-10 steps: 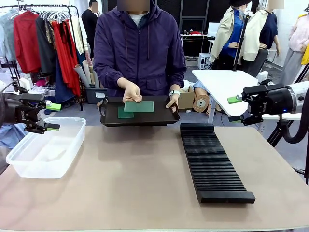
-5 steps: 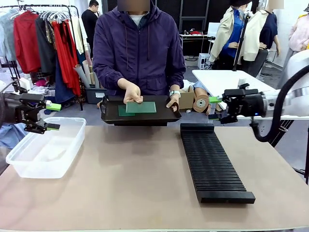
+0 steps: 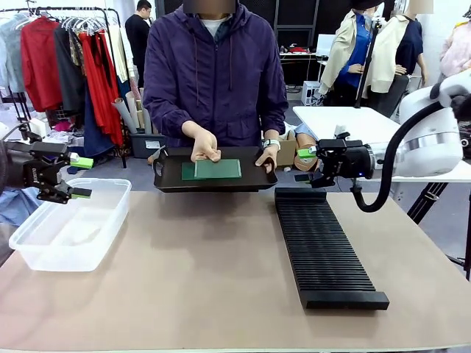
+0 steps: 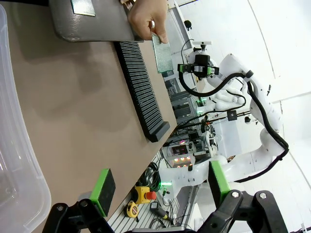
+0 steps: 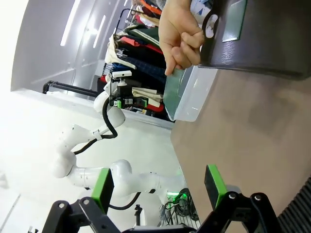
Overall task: Sort PCBs into racks and boxes based on the side picked up.
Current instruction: Pick up the Blank PCB handed by the Human.
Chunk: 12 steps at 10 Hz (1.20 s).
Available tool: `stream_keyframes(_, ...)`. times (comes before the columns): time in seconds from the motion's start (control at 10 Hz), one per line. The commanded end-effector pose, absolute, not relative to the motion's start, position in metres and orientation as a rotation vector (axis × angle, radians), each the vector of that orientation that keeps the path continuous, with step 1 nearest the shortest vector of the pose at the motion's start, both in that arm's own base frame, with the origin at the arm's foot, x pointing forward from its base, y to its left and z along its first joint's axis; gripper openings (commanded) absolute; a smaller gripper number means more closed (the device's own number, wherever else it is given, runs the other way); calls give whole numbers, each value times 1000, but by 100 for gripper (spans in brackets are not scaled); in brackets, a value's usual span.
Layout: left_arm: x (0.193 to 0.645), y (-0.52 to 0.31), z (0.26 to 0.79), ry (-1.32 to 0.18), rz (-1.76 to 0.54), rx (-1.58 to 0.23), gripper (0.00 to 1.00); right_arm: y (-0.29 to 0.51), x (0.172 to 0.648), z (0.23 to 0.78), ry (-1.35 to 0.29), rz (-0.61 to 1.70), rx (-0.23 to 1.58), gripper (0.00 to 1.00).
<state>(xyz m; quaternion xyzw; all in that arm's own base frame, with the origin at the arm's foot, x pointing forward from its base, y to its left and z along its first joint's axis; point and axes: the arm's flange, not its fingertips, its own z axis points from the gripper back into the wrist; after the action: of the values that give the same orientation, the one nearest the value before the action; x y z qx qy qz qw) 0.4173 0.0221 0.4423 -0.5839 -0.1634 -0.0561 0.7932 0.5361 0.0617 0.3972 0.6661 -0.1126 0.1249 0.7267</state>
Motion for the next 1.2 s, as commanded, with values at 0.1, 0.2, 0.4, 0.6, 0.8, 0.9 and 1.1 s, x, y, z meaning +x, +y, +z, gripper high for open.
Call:
stream_keyframes(0.1, 417, 23, 444, -350, -125, -1256, 100, 81, 565, 385, -210, 329, 1542, 100)
stream_keyframes(0.2, 417, 23, 444, -350, -125, -1256, 100, 90, 572, 380, -183, 324, 1554, 100)
stream_keyframes(0.4, 417, 23, 444, -350, -125, -1256, 100, 107, 580, 375, -183, 309, 1540, 100)
stream_keyframes(0.6, 417, 23, 444, -350, -125, -1256, 100, 122, 588, 372, -224, 313, 1555, 100)
stream_keyframes(0.8, 417, 23, 444, -350, -125, -1256, 100, 137, 598, 367, -195, 308, 1556, 100)
stream_keyframes(0.9, 417, 23, 444, -350, -125, -1256, 100, 147, 603, 365, -180, 303, 1545, 100)
stream_keyframes(1.1, 417, 23, 444, -350, -125, -1256, 100, 166, 612, 362, -171, 306, 1516, 100)
